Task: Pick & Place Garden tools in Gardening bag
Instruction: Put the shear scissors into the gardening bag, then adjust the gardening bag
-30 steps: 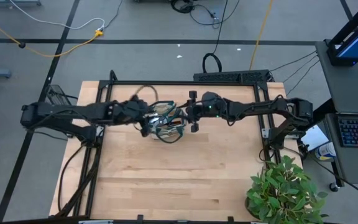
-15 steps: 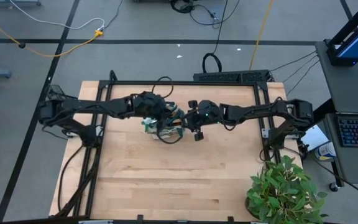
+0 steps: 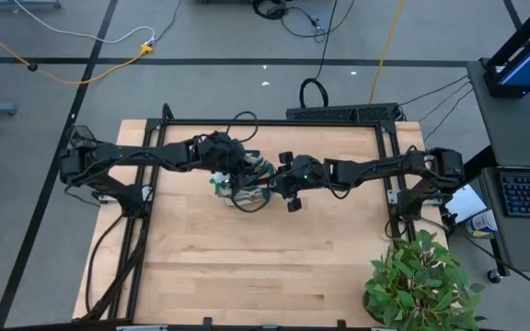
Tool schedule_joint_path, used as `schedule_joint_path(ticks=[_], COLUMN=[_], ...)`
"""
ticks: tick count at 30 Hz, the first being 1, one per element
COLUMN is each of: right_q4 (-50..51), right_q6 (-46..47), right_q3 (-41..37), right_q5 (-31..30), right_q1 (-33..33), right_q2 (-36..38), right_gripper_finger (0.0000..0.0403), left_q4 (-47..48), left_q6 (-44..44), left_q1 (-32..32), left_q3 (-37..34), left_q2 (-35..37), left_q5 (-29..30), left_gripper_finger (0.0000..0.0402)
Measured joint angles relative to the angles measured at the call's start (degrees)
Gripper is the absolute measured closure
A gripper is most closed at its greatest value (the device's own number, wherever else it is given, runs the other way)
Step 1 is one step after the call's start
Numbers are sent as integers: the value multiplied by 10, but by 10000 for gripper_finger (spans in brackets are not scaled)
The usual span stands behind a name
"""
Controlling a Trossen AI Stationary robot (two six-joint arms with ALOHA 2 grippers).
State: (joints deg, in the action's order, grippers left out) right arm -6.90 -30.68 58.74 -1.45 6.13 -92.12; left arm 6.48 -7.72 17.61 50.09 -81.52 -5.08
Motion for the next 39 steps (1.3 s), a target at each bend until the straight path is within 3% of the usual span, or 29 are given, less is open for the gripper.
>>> schedule_joint_path(ticks=[10,20,30,34,39], right_q4=[-1,-1,-2,-4,-5], right_q6=[0,0,0,-2,-20], right_q3=[0,0,0,0,0], right_q5=[0,0,1,1,1], right_q1=[0,0,-2,-14,-40], right_q2=[0,0,0,0,0], right_gripper_finger=[261,261,261,261,261], left_q4=[21,20,17,40,95], left_q6=[9,43,57,59,79], left_q1=[0,0,-11,-17,-30], left_q3=[2,1,0,0,0], left_q2=[-14,-13,43,47,47], left_q5=[-36,-40,-42,-81,-60], left_gripper_finger=[291,393,397,398,361])
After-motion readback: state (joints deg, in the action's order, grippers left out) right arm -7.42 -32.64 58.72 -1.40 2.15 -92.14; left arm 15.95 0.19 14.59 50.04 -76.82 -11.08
